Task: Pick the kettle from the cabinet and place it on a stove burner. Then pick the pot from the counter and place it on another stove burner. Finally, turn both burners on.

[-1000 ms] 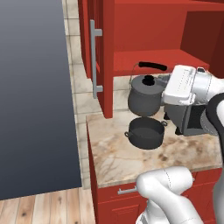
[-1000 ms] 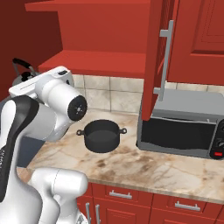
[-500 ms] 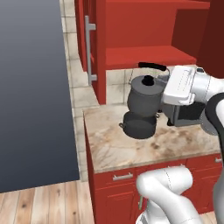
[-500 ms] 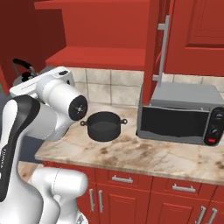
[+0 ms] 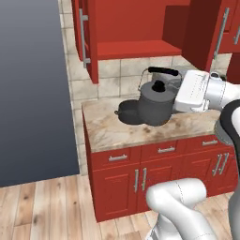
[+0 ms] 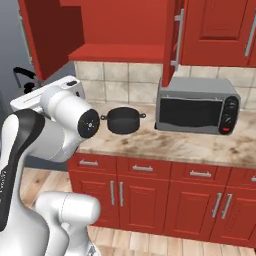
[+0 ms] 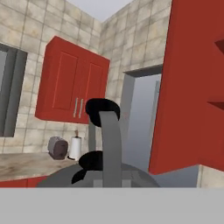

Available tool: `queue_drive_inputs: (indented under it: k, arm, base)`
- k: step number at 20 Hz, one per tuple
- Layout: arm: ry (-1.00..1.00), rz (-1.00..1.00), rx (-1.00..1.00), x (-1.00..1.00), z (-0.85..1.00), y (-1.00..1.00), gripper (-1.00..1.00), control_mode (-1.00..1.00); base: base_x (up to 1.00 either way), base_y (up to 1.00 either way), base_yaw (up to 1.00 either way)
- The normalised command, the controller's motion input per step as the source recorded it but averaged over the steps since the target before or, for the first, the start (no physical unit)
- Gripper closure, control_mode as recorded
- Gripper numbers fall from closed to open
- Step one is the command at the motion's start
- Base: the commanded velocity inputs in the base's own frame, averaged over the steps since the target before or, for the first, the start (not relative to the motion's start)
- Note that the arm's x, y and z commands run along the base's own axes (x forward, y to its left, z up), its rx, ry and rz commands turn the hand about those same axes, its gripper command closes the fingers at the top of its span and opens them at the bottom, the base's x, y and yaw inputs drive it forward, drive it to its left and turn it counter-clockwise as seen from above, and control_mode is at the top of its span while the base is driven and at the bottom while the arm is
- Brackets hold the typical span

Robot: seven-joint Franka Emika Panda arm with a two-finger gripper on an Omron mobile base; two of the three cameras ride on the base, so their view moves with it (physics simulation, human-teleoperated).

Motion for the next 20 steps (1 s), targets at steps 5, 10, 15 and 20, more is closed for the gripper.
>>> queue_drive_inputs:
  k: [5,10,15,20]
  arm:
    - [0.0,0.0,0.0,0.0,0.0,0.0,1.0,1.0]
    - [0.0,0.0,0.0,0.0,0.0,0.0,1.0,1.0]
    - [0.0,0.0,0.0,0.0,0.0,0.0,1.0,1.0]
    - [0.0,0.0,0.0,0.0,0.0,0.0,1.0,1.0]
  base:
    - [-0.85,0.01,-0.07]
    - [-0.8,0.0,-0.07]
    - [-0.71,0.0,-0.08]
    - [-0.39,0.02,-0.19]
